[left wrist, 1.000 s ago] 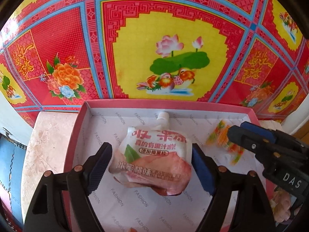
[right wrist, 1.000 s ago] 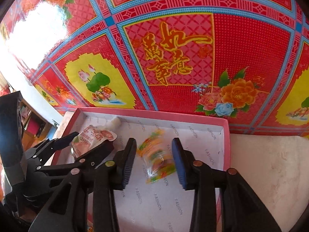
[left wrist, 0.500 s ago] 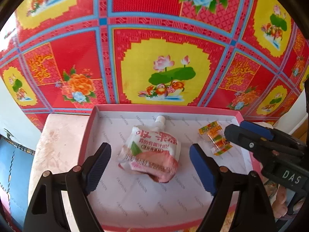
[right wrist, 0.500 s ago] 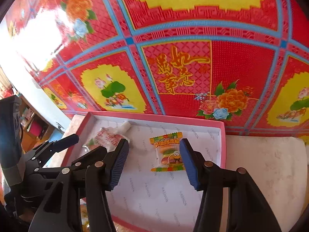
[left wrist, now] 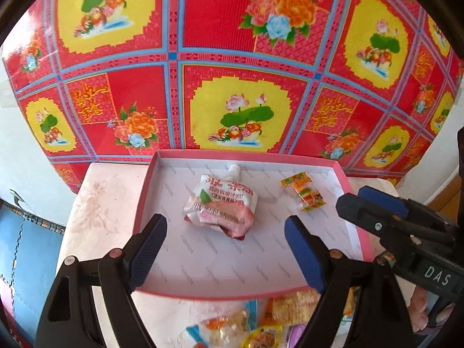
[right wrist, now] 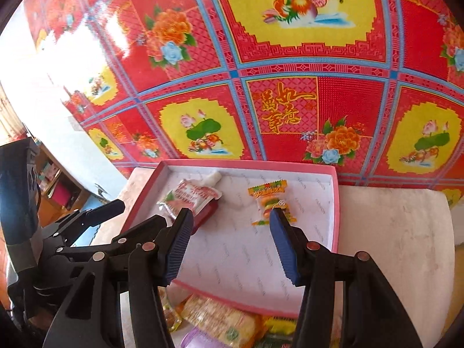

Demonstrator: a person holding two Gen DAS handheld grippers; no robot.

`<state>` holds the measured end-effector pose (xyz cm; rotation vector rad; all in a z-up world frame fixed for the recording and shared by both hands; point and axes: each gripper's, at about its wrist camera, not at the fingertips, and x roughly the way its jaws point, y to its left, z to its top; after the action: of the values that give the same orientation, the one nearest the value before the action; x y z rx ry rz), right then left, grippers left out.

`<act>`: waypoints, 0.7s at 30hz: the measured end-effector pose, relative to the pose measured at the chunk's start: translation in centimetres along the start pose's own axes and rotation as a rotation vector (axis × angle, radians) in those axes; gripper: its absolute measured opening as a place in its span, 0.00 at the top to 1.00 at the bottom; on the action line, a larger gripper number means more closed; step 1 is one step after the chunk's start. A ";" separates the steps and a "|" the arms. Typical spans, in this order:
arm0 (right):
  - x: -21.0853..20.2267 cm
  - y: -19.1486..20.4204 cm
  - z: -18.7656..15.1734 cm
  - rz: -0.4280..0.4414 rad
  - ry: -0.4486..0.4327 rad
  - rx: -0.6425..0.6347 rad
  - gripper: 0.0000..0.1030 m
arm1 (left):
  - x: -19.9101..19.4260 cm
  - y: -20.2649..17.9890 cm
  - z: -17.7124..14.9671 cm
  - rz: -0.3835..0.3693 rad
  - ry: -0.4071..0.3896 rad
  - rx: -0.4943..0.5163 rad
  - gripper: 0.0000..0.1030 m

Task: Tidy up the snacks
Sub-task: 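Withdraw both tools from the tray back toward the remaining snacks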

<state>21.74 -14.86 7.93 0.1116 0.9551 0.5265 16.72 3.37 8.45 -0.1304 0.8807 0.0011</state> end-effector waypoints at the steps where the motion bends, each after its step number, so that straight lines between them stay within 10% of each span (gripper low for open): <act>1: -0.4 0.2 -0.2 0.000 -0.002 -0.001 0.46 | -0.2 -0.1 -0.1 -0.001 -0.002 -0.002 0.16; 21: -5.0 1.2 -4.6 -0.025 -0.017 0.008 0.46 | -3.5 1.5 -3.9 0.010 0.016 -0.078 0.16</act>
<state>15.29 -16.85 9.31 0.1109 0.9412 0.4981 11.36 4.57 8.54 -0.1993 0.8976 0.0438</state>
